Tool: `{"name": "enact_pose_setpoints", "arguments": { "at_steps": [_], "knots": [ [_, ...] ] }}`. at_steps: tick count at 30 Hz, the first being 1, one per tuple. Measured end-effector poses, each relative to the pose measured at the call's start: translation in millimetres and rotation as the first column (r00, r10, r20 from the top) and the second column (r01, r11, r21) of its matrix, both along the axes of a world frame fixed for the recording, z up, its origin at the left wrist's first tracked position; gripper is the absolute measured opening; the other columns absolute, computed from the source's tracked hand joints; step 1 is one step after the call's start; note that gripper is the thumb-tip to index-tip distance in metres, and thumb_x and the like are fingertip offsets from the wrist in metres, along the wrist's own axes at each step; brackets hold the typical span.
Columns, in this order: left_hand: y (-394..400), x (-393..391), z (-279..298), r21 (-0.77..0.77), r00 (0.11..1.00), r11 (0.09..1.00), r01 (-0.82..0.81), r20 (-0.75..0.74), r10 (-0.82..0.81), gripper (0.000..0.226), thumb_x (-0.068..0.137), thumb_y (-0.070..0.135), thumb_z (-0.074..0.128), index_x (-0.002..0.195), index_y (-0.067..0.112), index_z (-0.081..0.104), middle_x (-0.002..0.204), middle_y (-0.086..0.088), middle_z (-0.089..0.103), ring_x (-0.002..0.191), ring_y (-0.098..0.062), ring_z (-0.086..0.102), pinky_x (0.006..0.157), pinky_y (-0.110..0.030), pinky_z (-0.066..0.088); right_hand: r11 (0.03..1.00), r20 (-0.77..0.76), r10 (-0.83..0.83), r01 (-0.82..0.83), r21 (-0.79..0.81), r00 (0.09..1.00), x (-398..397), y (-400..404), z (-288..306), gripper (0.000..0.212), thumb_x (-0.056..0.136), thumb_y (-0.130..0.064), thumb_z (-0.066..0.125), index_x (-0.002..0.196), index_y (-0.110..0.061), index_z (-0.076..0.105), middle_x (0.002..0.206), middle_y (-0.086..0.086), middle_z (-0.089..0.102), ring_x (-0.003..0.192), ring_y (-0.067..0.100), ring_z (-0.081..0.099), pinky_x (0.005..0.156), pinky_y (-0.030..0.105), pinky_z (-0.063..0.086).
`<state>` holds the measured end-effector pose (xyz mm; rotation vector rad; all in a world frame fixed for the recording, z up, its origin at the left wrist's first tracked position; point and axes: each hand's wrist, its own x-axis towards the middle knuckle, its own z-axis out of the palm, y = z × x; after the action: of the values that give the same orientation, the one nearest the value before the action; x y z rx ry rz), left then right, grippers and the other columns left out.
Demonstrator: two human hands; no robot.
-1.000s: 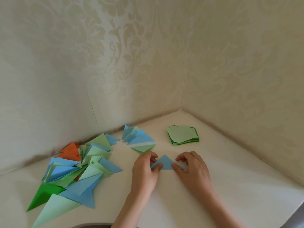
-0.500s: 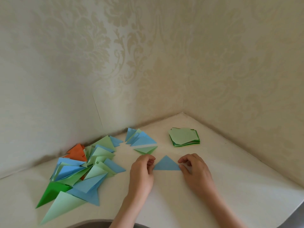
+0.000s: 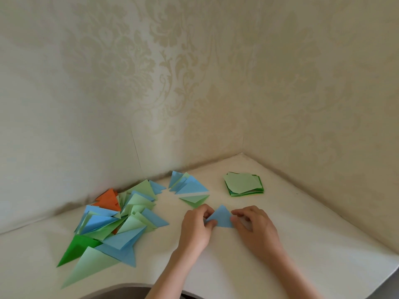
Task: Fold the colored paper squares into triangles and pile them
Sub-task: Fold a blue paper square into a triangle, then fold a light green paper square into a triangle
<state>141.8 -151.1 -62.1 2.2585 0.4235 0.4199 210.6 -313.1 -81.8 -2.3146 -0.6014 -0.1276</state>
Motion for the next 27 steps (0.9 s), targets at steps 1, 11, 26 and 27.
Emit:
{"name": "enact_pose_setpoints", "arguments": {
  "at_steps": [1,11,26,27],
  "knots": [
    [0.9,-2.0,-0.3,-0.002,1.000,1.000,0.021,0.012,-0.021,0.012,0.082,0.013,0.068,0.078,0.022,0.061,0.066,0.012,0.057,0.060,-0.003,0.051,0.057,-0.019,0.036,1.000,-0.001,0.010,-0.010,0.001,1.000,-0.2,0.5,0.7,0.015,0.085,-0.043,0.064,0.098,-0.037,0.068,0.098,-0.021,0.055,0.094,0.002,0.050,0.080,0.019,0.040],
    [70.3,2.0,4.7,0.180,0.992,0.983,-0.044,0.125,0.021,0.039,0.071,-0.002,0.071,0.100,0.023,0.063,0.092,0.011,0.054,0.084,-0.009,0.050,0.072,-0.013,0.035,0.997,0.046,0.038,-0.041,0.072,0.998,0.4,3.9,1.4,0.010,0.084,-0.029,0.070,0.080,-0.036,0.064,0.084,-0.020,0.057,0.082,0.004,0.055,0.076,0.026,0.046],
    [105.9,43.2,4.8,0.213,0.998,0.976,0.036,0.038,-0.046,0.022,0.090,0.020,0.064,0.071,0.031,0.062,0.073,0.012,0.062,0.069,-0.011,0.048,0.059,-0.021,0.030,0.980,0.088,0.198,-0.199,-0.004,0.976,28.2,28.6,24.0,0.004,0.086,-0.024,0.070,0.087,-0.021,0.071,0.097,-0.017,0.064,0.095,0.006,0.057,0.081,0.004,0.034],
    [109.7,43.6,7.7,0.200,0.999,0.979,0.046,0.004,-0.048,0.019,0.090,0.020,0.064,0.073,0.029,0.064,0.072,0.013,0.062,0.066,-0.006,0.049,0.057,-0.017,0.030,0.976,0.090,0.215,-0.216,-0.008,0.972,31.8,37.6,25.9,0.005,0.086,-0.025,0.069,0.088,-0.021,0.072,0.101,-0.017,0.064,0.098,0.005,0.056,0.084,0.002,0.032]
  ]
}}
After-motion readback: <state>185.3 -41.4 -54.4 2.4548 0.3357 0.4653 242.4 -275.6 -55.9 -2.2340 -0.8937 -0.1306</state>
